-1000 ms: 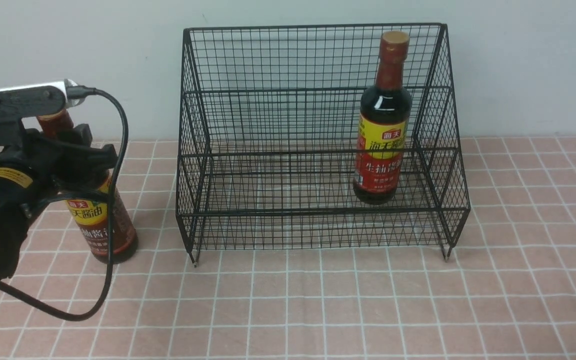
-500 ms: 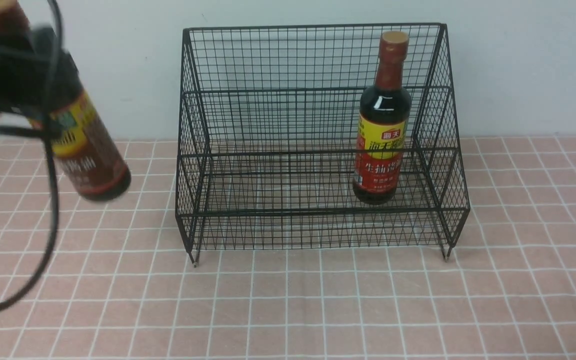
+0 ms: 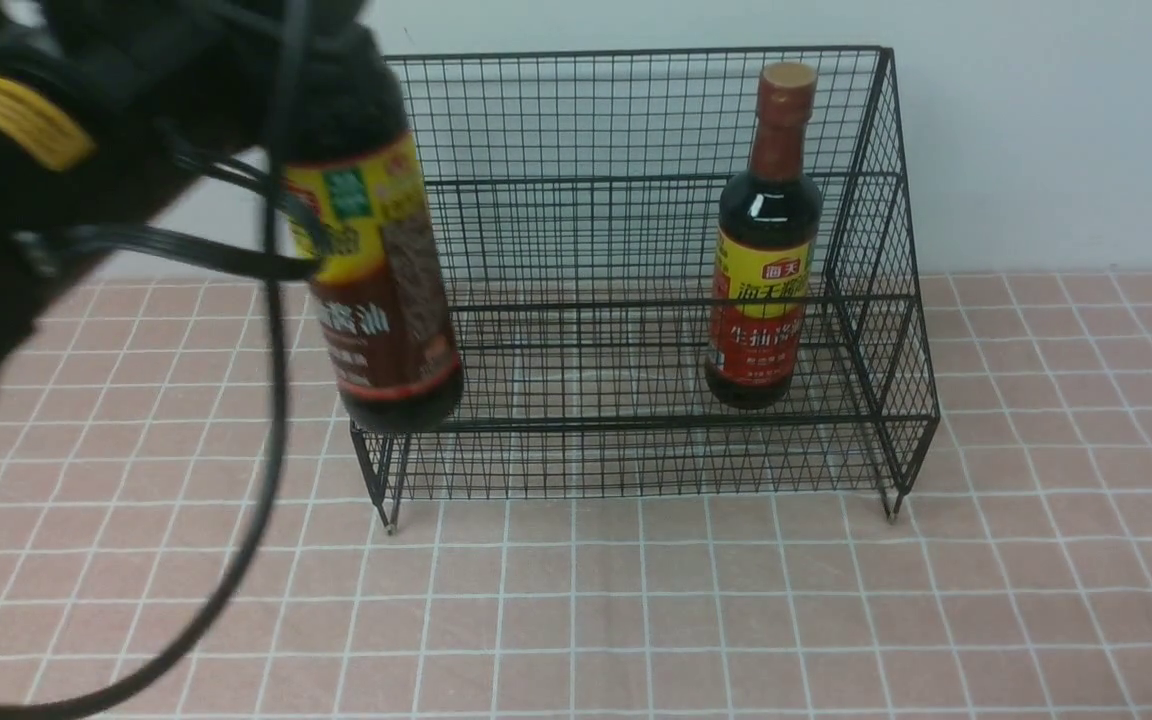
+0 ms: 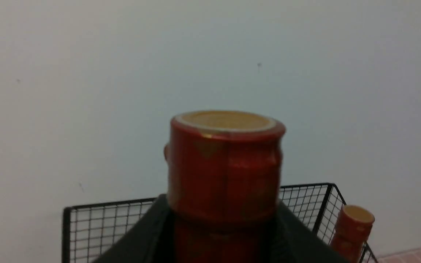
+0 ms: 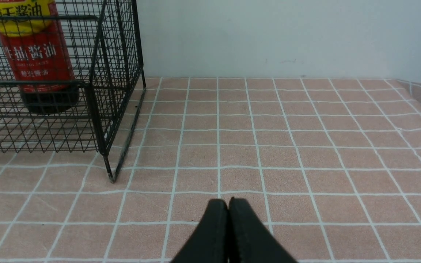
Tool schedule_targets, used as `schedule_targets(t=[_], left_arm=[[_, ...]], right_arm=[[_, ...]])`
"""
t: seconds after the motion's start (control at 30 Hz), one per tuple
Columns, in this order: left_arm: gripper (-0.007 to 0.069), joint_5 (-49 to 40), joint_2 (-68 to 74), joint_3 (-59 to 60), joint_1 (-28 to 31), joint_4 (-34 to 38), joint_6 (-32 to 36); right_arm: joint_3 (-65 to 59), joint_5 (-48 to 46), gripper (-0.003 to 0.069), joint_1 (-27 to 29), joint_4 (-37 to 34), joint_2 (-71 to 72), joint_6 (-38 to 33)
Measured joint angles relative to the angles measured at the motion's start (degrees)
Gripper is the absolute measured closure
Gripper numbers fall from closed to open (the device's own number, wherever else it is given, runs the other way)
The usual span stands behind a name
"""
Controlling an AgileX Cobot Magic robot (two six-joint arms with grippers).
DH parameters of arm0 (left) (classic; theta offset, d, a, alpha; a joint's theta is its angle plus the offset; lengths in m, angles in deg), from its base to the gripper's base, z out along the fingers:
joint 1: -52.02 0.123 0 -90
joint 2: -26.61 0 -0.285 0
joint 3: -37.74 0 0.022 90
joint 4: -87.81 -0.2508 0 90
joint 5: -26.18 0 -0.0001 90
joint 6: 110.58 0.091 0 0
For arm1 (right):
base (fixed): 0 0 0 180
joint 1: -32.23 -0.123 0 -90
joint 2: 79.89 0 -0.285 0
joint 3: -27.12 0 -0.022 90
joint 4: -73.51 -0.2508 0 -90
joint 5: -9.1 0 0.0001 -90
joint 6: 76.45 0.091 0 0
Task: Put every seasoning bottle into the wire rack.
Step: Use the left arm to put the condiment bottle back on the shelf
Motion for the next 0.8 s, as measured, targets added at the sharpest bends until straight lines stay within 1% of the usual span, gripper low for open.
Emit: schedule_targets(t=[0.23, 0.37, 0.8], left_arm=[[0.0362, 4.02, 7.38, 0.05, -0.19, 1.32, 0.36], [0.0362, 4.36, 10.44, 0.05, -0.19, 2.08, 0.56], [0.0362, -3.94, 13.29, -0.05, -0.14, 2.07, 1.46]], right_arm=[[0.00, 0.00, 0.0673, 0.00, 0.00, 0.00, 0.00], [0.00, 0.00, 0.0673, 0.00, 0.00, 0.00, 0.00], [0.00, 0.00, 0.0673, 0.00, 0.00, 0.00, 0.00]])
